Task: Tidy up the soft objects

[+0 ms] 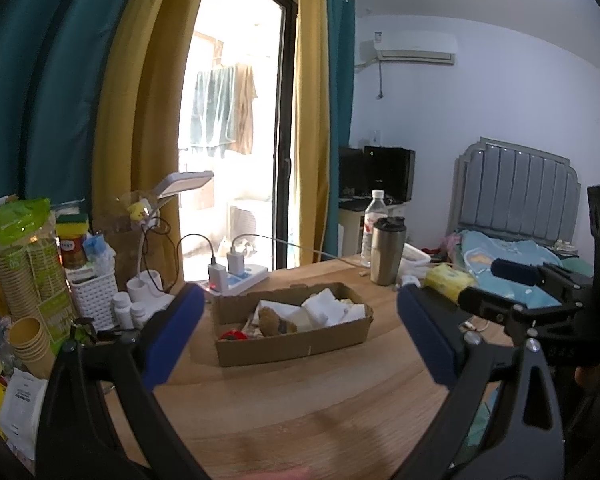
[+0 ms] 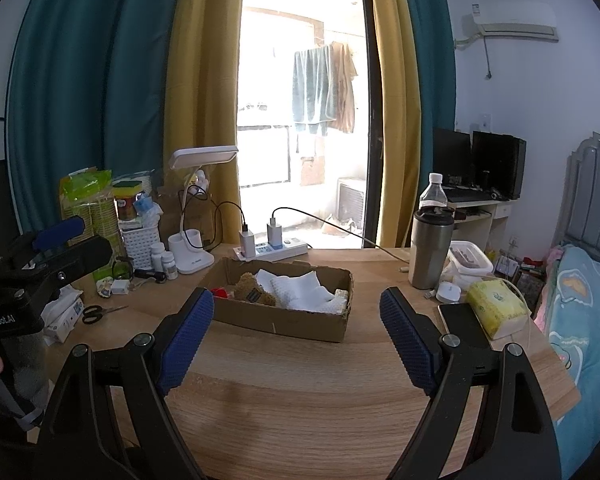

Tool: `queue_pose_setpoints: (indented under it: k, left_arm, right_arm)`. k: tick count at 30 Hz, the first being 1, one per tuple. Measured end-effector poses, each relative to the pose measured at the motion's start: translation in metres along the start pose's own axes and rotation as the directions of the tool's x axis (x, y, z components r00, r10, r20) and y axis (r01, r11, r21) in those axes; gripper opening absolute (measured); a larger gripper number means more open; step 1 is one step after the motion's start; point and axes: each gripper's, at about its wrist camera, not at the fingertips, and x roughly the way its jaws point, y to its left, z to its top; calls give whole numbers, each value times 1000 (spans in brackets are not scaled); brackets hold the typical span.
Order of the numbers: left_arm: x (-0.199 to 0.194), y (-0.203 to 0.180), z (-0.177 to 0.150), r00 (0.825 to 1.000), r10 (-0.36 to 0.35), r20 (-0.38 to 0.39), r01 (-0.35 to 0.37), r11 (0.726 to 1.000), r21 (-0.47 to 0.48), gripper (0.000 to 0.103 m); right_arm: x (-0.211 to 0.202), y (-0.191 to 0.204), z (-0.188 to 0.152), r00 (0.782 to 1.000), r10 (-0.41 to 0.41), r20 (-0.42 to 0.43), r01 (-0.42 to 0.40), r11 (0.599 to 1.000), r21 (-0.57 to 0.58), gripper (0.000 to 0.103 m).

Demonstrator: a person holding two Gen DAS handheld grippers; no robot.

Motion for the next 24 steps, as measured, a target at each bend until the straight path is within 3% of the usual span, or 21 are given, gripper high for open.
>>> queue_pose_setpoints:
  k: [24]
  left_arm:
    - [0,-2,-2,1000,-2,-5,2,1000,2,98]
  right_arm:
    - [-1,0,0,1000,0,-3,0,1000,0,88]
